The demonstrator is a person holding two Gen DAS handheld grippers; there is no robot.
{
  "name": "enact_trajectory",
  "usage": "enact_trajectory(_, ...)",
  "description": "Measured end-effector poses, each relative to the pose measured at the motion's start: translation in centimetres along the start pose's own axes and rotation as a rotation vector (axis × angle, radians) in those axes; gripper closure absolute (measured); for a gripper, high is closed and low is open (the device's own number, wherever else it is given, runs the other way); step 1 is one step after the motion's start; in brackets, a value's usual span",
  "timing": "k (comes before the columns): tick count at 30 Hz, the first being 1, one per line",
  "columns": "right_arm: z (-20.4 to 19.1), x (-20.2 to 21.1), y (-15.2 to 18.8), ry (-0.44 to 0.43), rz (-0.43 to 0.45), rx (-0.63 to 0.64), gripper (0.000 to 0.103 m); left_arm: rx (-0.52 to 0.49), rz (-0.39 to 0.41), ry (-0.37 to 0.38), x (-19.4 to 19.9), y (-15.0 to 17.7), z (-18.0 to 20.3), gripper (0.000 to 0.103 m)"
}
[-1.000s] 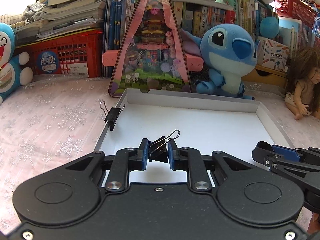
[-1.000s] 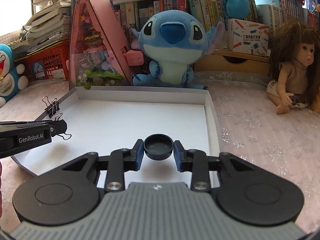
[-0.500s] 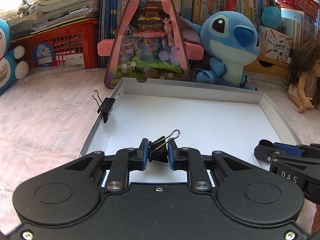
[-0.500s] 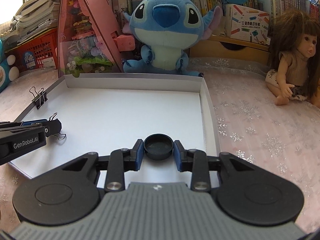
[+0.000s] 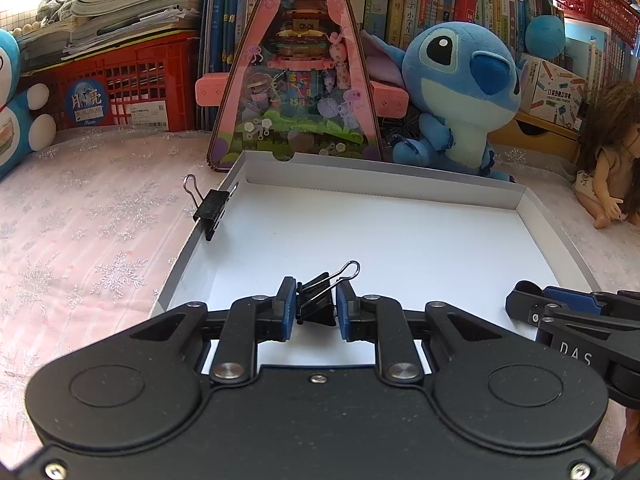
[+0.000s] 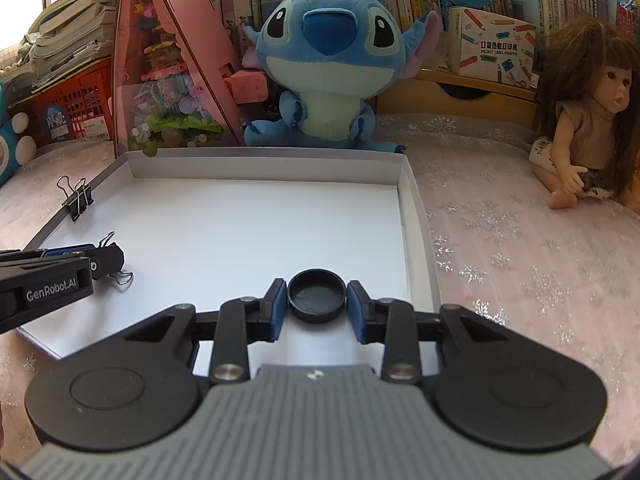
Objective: Organize rigid objects
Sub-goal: 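Carry the binder clip with the left gripper while the right gripper carries the cap into the tray, then open the left gripper over the tray while the right gripper releases the black cap, then withdraw both grippers from the tray back toward the remaining objects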
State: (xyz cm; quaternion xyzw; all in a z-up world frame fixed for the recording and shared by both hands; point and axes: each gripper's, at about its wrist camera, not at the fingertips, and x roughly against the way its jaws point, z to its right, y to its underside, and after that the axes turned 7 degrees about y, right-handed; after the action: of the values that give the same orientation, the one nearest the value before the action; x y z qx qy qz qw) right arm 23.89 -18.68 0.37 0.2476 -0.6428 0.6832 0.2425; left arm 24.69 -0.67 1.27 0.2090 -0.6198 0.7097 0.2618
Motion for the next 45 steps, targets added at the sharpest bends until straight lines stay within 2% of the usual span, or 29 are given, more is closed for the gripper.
enact_trajectory(1, 0.1, 0.1, 0.0, -0.002, 0.001, -0.002, 0.048, -0.001, 0.004, 0.000, 0.1, 0.0, 0.0, 0.083)
enact_trajectory(3, 0.2, 0.3, 0.0, -0.007, 0.004, -0.009, 0.047, -0.004, 0.017, 0.003, 0.6, -0.1, 0.1, 0.077)
enact_trajectory(5, 0.3, 0.8, 0.0, -0.009, 0.011, -0.013, 0.043, -0.002, 0.033, 0.017, 1.3, -0.2, 0.1, 0.061)
enact_trajectory(8, 0.7, 1.7, 0.0, -0.007, 0.035, -0.018, 0.037, -0.004, 0.062, 0.037, 2.6, -0.3, 0.1, 0.050)
enact_trajectory(13, 1.3, 3.6, 0.2, -0.023, 0.067, -0.035, 0.028, -0.022, 0.067, 0.059, 4.6, -0.2, 0.2, 0.041)
enact_trajectory(17, 1.4, 5.4, 0.7, -0.025, 0.105, -0.021, 0.020, -0.028, 0.078, 0.078, 6.4, 0.4, 0.1, 0.029)
enact_trajectory(23, 1.9, 7.8, 2.0, -0.044, 0.145, -0.019, 0.014, -0.039, 0.095, 0.117, 9.3, 1.7, -0.1, 0.023)
enact_trajectory(30, 2.4, 10.1, 3.9, -0.057, 0.177, -0.014, 0.009, -0.096, 0.123, 0.162, 12.6, 3.8, -0.1, 0.019)
enact_trajectory(40, 2.7, 12.6, 6.9, -0.077, 0.207, -0.022, 0.001, -0.133, 0.126, 0.179, 15.5, 7.4, -0.7, 0.018)
enact_trajectory(45, 2.3, 13.7, 8.1, -0.074, 0.236, -0.009, 0.000, -0.151, 0.121, 0.186, 16.3, 9.0, -1.1, 0.018)
